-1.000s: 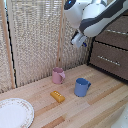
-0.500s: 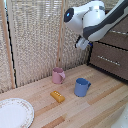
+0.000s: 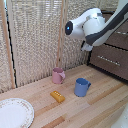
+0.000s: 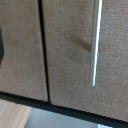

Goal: Kindly get your arm to the topmost drawer handle. Get a good grip on it, then softly pull to open it.

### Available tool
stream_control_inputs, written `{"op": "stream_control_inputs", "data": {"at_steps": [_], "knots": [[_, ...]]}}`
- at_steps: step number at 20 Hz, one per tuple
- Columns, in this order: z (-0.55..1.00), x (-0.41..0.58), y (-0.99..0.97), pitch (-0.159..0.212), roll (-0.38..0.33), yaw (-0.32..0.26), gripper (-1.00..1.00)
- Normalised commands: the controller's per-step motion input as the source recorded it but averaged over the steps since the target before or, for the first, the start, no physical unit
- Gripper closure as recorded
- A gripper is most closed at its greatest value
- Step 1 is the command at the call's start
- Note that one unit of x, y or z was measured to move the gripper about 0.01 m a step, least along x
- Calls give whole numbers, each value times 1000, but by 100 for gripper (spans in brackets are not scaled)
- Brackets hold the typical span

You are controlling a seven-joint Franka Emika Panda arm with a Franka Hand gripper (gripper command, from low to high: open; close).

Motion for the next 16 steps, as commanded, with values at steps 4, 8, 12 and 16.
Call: {"op": "stream_control_inputs", "data": {"at_steps": [4,8,12,16], "knots": [[185,-67,-741,-23,-104,77,-100],[141,0,-637,-29,-71,162,-100],[23,2,-591,9,-33,202,-100],[25,0,-542,42,0,238,-100]]}}
